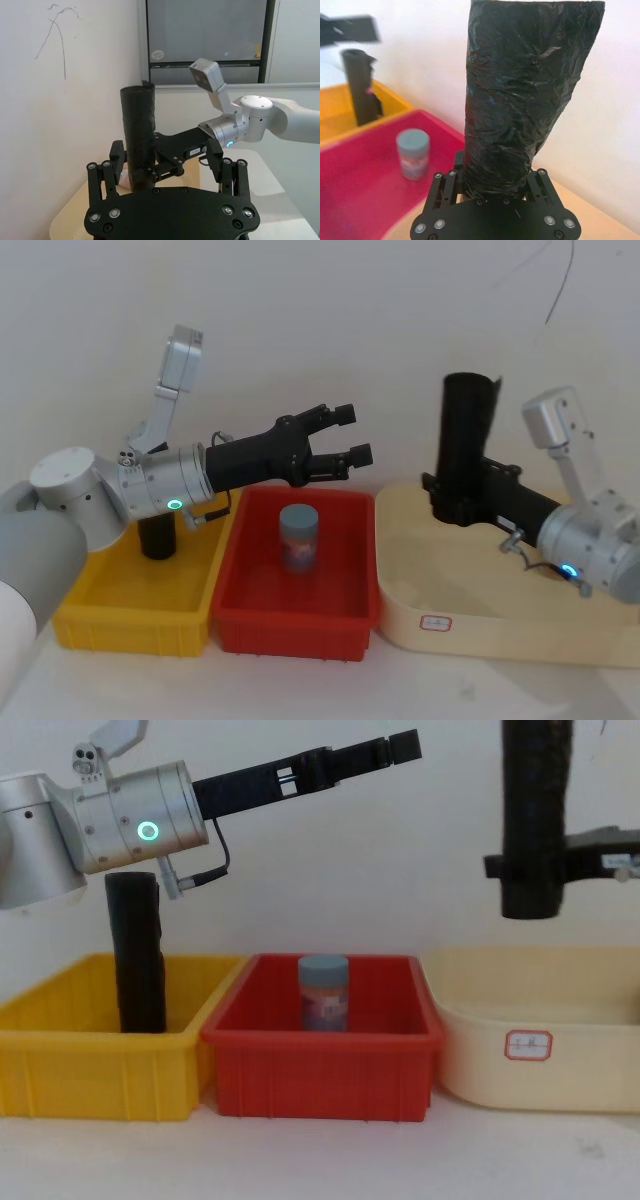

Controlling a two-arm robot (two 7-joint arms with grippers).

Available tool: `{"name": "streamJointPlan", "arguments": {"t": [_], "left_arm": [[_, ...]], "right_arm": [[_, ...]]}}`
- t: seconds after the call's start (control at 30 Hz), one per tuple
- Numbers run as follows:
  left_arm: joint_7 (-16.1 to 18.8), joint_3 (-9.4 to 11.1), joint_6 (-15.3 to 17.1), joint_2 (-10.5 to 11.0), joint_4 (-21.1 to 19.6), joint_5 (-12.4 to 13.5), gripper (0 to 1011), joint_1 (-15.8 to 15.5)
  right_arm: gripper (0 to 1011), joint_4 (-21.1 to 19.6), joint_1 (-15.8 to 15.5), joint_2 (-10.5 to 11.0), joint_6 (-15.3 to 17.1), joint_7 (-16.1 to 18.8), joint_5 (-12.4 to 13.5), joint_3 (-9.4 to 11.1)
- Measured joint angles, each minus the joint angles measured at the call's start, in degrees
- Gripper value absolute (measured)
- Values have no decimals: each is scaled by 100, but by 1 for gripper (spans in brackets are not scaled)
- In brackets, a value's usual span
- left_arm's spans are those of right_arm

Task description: Pick up the garbage bag with the one hand and transfer it to the other hand.

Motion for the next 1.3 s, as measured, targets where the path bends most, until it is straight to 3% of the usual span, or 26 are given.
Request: {"name": "streamJointPlan", "arguments": {"t": [0.23, 0.77, 1.3], "left_arm": [[0, 0, 0, 0, 0, 0, 1001, 0], [0, 0, 0, 0, 0, 0, 1001, 0], [0, 0, 0, 0, 0, 0, 1001, 0]], "right_arm": [[552, 63, -95, 111, 212, -134, 3, 150], [996, 141, -183, 219, 409, -250, 8, 293], [1000, 160, -206, 246, 466, -284, 12, 332]]}}
